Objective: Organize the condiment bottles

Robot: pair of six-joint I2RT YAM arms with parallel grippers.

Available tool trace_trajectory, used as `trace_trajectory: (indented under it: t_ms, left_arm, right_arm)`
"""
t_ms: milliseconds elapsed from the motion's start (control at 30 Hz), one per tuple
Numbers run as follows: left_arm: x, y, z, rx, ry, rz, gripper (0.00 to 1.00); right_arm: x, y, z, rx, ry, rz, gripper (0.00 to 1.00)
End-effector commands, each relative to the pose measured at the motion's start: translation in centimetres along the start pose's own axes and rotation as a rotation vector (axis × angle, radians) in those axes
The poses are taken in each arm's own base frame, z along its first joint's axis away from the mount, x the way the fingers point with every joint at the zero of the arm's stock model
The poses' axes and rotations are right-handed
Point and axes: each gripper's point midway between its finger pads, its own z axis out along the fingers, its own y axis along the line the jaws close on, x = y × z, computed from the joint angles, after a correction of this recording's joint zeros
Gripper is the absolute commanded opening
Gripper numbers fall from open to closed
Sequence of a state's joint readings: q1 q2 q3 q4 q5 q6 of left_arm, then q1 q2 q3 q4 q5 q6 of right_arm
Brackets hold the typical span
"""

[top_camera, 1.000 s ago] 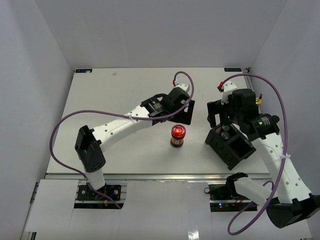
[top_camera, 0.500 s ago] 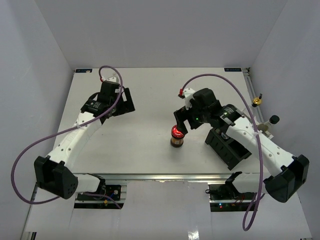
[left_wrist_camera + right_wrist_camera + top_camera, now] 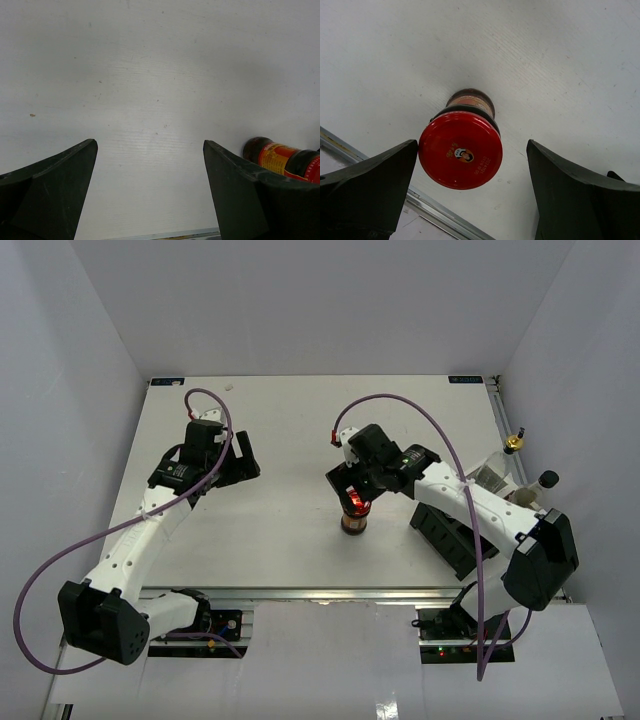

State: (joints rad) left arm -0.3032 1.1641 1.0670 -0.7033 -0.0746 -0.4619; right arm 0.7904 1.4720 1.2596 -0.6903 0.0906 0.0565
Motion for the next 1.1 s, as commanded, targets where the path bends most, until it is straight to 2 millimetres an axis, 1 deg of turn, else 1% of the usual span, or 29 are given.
trace_trajectory:
  t_ms: [0,167,267,300,367,433,467,500,533,567,633,667,733,767,833,900,967,1000,1067]
  left_arm:
    - [-0.5,-0.5,-0.4,0.039,-0.03,0.003,0.98]
    - [-0.2,-0.2,-0.3,0.034,-0.027,0.007,0.98]
    - [0.0,-0.2,-0.1,0.035,-0.023,0.007,0.98]
    - [0.0,-0.2,-0.2,0.037,-0.023,0.007,0.98]
    - [0.0,-0.3,-0.1,0.043,-0.024,0.005,0.98]
    - [0.1,-0.5,-0.1,0.05,-0.023,0.002,0.98]
    - [0.1,-0.6,-0.2,0.057,-0.021,0.001,0.98]
    - [0.1,-0.6,-0.2,0.06,-0.02,0.001,0.98]
    - [0.1,-0.7,-0.3,0.064,-0.02,0.001,0.98]
    - [0.1,-0.7,-0.4,0.067,-0.022,0.001,0.98]
    - [0.1,-0.7,-0.6,0.068,-0.023,0.003,0.98]
    - [0.0,-0.7,-0.8,0.066,-0.026,0.005,0.98]
    - [-0.2,-0.7,-1.3,0.069,-0.04,0.009,0.98]
    - [-0.3,-0.7,-1.5,0.073,-0.043,0.01,0.98]
    - [-0.2,-0.8,-1.7,0.08,-0.042,0.013,0.98]
    - [-0.4,-1.0,-2.0,0.091,-0.049,0.012,0.98]
    - [-0.4,-1.1,-2.1,0.099,-0.049,0.012,0.98]
    - [-0.5,-1.2,-2.1,0.099,-0.05,0.011,0.98]
    - [-0.3,-1.5,-2.1,0.116,-0.041,0.009,0.98]
  right_arm:
    - [0.0,0.6,1.4,-0.015,-0.006,-0.006,0.94]
    - [1.0,1.3,3.0,-0.039,0.019,-0.002,0.91]
    - [1.8,1.4,3.6,-0.032,0.044,0.016,0.86]
    - [2.1,1.4,3.7,-0.028,0.053,0.03,0.82]
    - [2.4,1.4,4.0,-0.019,0.063,0.054,0.71]
    - [2.8,1.3,4.0,-0.008,0.075,0.077,0.56]
    - [3.1,1.1,4.0,0.008,0.084,0.096,0.41]
    - [3.2,1.0,3.9,0.017,0.085,0.107,0.28]
    - [3.3,0.8,3.8,0.03,0.088,0.124,0.12]
    - [3.1,0.7,3.4,0.038,0.08,0.138,0.08]
    - [2.8,0.4,2.6,0.064,0.062,0.171,0.08]
    - [2.5,-0.2,2.0,0.108,0.048,0.214,0.08]
    - [1.0,-1.2,-0.7,0.169,-0.027,0.31,0.08]
    - [0.4,-1.3,-1.9,0.178,-0.06,0.346,0.08]
    - [-0.5,-2.3,-3.8,0.237,-0.114,0.407,0.08]
    - [-1.4,-3.1,-6.6,0.289,-0.158,0.507,0.08]
    - [-1.7,-4.3,-9.1,0.367,-0.176,0.59,0.08]
    - [-1.7,-4.8,-9.8,0.407,-0.18,0.612,0.08]
    - [-2.2,-5.3,-11.9,0.44,-0.19,0.664,0.08]
